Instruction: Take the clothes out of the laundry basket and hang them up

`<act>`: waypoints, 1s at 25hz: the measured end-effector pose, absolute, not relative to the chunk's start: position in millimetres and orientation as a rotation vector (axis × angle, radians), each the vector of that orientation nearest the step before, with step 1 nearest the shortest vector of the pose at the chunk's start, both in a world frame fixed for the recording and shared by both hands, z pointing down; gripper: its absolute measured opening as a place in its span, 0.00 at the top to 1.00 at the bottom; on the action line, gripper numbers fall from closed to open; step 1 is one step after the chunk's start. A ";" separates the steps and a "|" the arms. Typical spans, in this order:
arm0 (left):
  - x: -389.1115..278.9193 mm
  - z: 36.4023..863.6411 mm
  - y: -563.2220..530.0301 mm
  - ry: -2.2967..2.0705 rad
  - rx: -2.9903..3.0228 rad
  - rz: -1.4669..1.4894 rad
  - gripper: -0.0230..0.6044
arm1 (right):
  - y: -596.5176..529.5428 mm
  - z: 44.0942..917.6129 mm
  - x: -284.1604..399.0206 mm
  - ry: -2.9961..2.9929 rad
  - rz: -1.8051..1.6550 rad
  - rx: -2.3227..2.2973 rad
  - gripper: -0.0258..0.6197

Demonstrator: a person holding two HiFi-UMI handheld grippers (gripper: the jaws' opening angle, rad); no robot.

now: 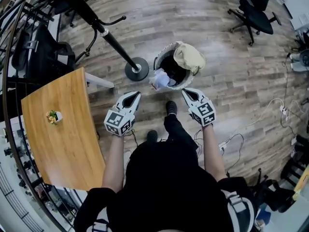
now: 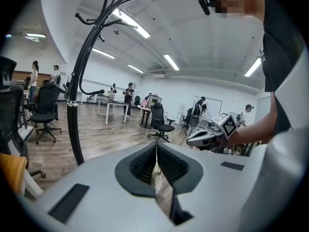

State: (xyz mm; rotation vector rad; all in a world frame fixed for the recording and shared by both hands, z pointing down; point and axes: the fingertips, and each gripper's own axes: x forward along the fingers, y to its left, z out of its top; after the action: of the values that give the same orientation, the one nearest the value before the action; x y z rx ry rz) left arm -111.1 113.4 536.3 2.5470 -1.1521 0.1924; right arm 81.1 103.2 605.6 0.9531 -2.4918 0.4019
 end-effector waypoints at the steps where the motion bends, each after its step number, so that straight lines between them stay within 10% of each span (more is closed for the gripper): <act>1: -106.9 537.9 108.5 -1.156 2.542 0.200 0.93 | 97.6 608.6 83.5 -2.490 0.407 0.937 0.95; 25: -72.6 593.5 57.9 -1.320 2.348 0.319 0.93 | 20.2 662.8 81.3 -2.508 0.399 0.498 0.95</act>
State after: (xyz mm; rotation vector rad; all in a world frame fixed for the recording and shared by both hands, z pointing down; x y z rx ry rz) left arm -72.6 57.9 593.5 2.3476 -1.3203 0.3188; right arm 81.3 20.2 662.8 0.4981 -2.5084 0.3995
